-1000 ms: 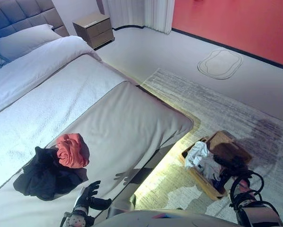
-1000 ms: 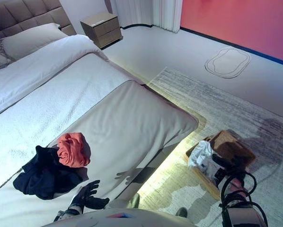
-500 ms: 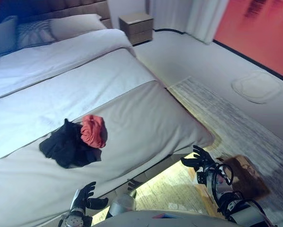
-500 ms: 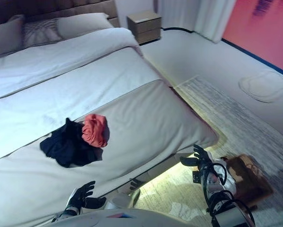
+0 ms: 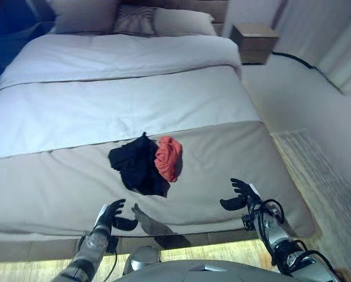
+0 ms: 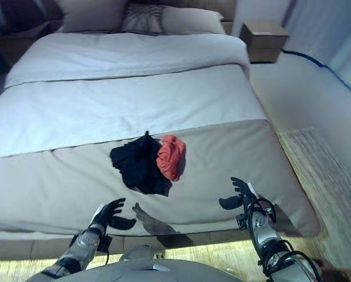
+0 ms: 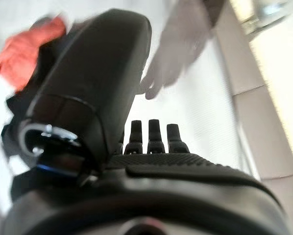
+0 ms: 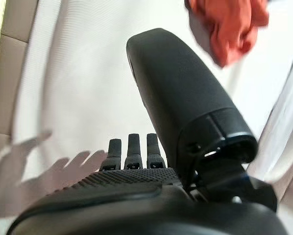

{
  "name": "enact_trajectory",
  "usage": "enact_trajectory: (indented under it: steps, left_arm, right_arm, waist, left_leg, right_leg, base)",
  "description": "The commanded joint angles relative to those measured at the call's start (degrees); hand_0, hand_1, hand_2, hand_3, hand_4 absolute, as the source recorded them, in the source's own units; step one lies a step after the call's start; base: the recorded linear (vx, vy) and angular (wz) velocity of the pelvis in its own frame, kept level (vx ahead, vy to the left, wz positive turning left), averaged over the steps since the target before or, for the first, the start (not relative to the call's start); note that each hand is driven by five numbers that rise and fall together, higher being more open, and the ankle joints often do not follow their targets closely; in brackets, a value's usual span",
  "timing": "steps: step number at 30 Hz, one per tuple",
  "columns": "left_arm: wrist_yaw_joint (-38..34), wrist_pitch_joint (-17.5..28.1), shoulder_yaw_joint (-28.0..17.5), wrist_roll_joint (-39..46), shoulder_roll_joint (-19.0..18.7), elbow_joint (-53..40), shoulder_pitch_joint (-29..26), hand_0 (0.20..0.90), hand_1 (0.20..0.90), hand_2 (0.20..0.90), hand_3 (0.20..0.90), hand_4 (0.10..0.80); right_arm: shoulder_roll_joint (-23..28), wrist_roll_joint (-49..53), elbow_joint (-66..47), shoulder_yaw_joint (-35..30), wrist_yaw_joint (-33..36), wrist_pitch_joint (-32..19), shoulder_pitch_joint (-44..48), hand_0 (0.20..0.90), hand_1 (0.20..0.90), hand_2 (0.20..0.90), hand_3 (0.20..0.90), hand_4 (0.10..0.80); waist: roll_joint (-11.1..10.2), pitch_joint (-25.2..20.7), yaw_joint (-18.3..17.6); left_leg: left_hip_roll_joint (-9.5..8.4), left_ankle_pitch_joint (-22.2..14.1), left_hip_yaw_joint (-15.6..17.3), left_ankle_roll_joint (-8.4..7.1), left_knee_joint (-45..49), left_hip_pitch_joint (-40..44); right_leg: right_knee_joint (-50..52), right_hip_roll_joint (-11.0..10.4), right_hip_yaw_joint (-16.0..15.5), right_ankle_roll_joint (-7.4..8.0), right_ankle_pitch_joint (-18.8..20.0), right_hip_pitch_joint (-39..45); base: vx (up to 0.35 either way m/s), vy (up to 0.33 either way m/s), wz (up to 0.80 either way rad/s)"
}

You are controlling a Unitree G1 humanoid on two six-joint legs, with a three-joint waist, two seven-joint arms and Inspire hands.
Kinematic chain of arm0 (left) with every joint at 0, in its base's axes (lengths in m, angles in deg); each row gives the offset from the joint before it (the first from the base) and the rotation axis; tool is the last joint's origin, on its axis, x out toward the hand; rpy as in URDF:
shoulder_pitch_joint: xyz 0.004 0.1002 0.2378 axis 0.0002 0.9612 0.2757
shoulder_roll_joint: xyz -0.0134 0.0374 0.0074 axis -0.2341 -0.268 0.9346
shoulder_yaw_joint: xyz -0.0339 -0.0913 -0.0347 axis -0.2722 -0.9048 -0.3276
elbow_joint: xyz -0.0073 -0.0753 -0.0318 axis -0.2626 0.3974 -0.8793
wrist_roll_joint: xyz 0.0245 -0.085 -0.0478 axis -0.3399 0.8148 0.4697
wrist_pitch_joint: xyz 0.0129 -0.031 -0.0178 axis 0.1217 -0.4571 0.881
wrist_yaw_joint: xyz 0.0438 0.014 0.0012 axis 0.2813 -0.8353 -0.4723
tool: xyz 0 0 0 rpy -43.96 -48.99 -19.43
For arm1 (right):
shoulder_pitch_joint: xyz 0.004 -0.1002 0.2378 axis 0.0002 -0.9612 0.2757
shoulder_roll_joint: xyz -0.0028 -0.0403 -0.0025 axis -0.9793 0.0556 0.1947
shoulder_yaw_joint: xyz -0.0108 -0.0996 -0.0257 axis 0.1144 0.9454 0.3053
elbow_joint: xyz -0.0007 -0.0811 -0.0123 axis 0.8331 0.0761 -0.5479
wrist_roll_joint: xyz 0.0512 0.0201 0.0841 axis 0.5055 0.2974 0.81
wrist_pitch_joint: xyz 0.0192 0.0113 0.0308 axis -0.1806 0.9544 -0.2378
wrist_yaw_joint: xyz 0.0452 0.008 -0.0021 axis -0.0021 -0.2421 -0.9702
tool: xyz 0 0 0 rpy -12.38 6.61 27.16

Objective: Pick up the clothes from the bed and place them into the basket

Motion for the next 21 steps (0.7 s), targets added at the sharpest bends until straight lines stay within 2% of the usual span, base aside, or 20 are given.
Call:
enact_trajectory:
  steps: [1,3,4,6,7,10,13,16,21]
  left_arm:
    - [-2.7,1.2,1.5,2.1,-1.6,-1.7,0.6,0.900,0.900,0.900,0.900,0.800]
    - [-3.2,1.2,1.2,2.3,-2.3,-1.1,0.6,0.900,0.900,0.900,0.900,0.800]
    - [-3.6,1.4,1.2,2.8,-2.7,-0.7,1.0,0.900,0.900,0.900,0.900,0.800]
    - [-4.4,2.2,1.2,3.2,-3.8,-1.0,1.1,0.900,0.900,0.900,0.900,0.800]
    - [-4.6,2.3,1.0,3.5,-4.2,-0.8,0.9,0.900,0.900,0.900,0.900,0.800]
    - [-5.0,1.8,-0.2,3.8,-4.8,-1.0,2.6,0.900,0.900,0.900,0.900,0.800]
    - [-3.9,2.5,-1.5,2.0,-5.7,-1.1,4.7,0.900,0.900,0.900,0.900,0.800]
    - [-3.6,2.8,-2.2,3.2,-6.5,-1.6,4.9,0.900,0.900,0.900,0.900,0.800]
    - [-2.4,3.0,-2.9,3.9,-8.5,-3.2,4.5,0.900,0.900,0.900,0.900,0.800]
  right_arm:
    - [5.2,-2.7,-2.3,-1.2,3.3,-4.5,3.9,0.900,0.900,0.900,0.900,0.800]
    - [5.8,-3.5,-2.2,-0.6,2.9,-5.0,4.4,0.900,0.900,0.900,0.900,0.800]
    - [6.4,-4.8,-2.2,-0.2,2.9,-5.1,4.9,0.900,0.900,0.900,0.900,0.800]
    - [7.4,-5.4,-2.1,1.0,4.1,-5.1,7.4,0.900,0.900,0.900,0.900,0.800]
    - [7.9,-5.9,-1.4,1.6,4.5,-5.1,8.8,0.900,0.900,0.900,0.900,0.800]
    - [8.6,-6.9,0.5,2.3,5.6,-5.2,12.0,0.900,0.900,0.900,0.900,0.800]
    - [9.5,-8.4,0.5,3.1,6.7,-5.7,15.4,0.900,0.900,0.900,0.900,0.800]
    - [10.1,-10.7,-0.6,4.5,7.5,-4.7,19.5,0.900,0.900,0.900,0.900,0.800]
    - [11.5,-8.7,-0.9,6.1,8.4,-4.3,26.6,0.900,0.900,0.900,0.900,0.800]
  waist:
    - [-1.1,-0.9,-0.7]
    - [-2.5,-0.4,-1.3]
    - [-3.8,0.3,-2.0]
    - [-5.6,1.2,-2.1]
    - [-5.8,1.6,-1.5]
    - [-6.2,2.1,0.7]
    - [-6.5,2.9,2.7]
    - [-6.4,4.6,3.9]
    - [-5.2,8.5,6.6]
  left_leg:
    - [-1.17,-4.0,1.1,-3.37,-0.7,0.6]
    - [-0.76,-4.2,-0.4,-4.15,-0.9,0.5]
    - [-0.68,-4.7,-1.8,-4.85,-0.9,0.9]
    - [0.19,-4.9,-4.2,-5.50,-0.9,-1.0]
    - [0.47,-4.4,-5.4,-5.57,-1.2,-1.9]
    - [0.77,-2.9,-7.2,-5.88,-1.7,-3.3]
    - [1.57,-1.5,-7.2,-6.72,-1.8,-5.1]
    - [2.13,-0.5,-7.1,-7.39,-1.2,-7.6]
    - [2.54,0.1,-8.8,-8.11,2.3,-12.0]
  right_leg:
    - [-11.8,6.2,2.8,-4.06,1.1,-5.3]
    - [-18.7,7.6,4.2,-3.94,1.6,-5.8]
    - [-25.3,9.4,6.1,-3.68,1.3,-6.2]
    - [-29.9,11.0,8.2,-3.81,1.6,-8.2]
    - [-30.4,11.8,8.7,-3.98,0.5,-8.1]
    - [-31.3,13.4,7.3,-4.48,-1.7,-6.1]
    - [-33.3,14.8,6.3,-5.36,-3.4,-4.2]
    - [-33.8,15.2,5.5,-5.88,-3.8,-4.5]
    - [-31.5,15.3,2.8,-7.01,-5.0,-6.5]
  base:
    - [0.112,-0.262,1.03]
    - [0.147,-0.302,0.90]
    - [0.159,-0.360,0.73]
    - [0.067,-0.355,0.74]
    - [0.030,-0.255,0.81]
    - [0.066,-0.167,0.72]
    - [0.038,-0.137,0.39]
    - [-0.048,-0.087,0.14]
    - [-0.009,-0.078,0.31]
